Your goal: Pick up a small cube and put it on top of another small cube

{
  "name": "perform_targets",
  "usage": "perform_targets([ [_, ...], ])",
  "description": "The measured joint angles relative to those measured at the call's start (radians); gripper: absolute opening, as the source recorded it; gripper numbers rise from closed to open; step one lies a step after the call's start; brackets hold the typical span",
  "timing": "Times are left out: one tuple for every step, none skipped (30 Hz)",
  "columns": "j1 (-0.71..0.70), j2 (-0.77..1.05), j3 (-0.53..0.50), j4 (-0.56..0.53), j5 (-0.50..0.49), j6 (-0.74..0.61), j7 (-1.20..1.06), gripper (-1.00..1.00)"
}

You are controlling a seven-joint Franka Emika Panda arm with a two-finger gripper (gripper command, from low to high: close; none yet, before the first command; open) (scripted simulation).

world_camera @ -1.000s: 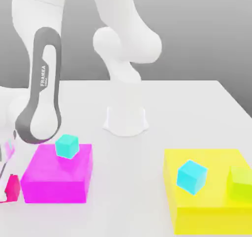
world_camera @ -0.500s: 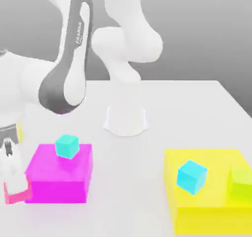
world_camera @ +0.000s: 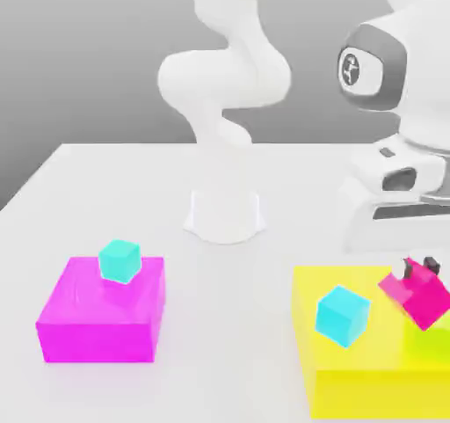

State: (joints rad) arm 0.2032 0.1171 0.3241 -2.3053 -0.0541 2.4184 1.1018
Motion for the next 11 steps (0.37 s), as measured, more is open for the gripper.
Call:
perform_targets([
  [0.004, 0.023, -0.002, -0.005, -0.013, 0.026, 0.006, 1.00],
  [0.004, 0.023, -0.002, -0.005, -0.013, 0.026, 0.006, 1.00],
  [0.004, 0.023, -0.002, -0.005, -0.013, 0.026, 0.006, 1.00],
  [0.004, 0.023, -0.002, -0.005, -0.013, 0.026, 0.006, 1.00],
  [0.004, 0.023, -0.002, -0.005, -0.013, 0.026, 0.006, 1.00],
  [0.004, 0.023, -0.002, -0.005, -0.013, 0.026, 0.006, 1.00],
  [0.006, 0.035, -0.003, -0.008, -0.021, 0.039, 0.011, 1.00],
  [0.005, 0.025, -0.002, -0.003, -0.016, 0.024, 0.007, 1.00],
  [0.004, 0.003, 0.000, 0.005, -0.006, -0.005, -0.001, 1.00],
  [0.003, -0.024, 0.001, 0.015, 0.008, -0.040, -0.011, 1.00],
  [0.004, -0.054, 0.003, 0.025, 0.024, -0.079, -0.022, 1.00],
])
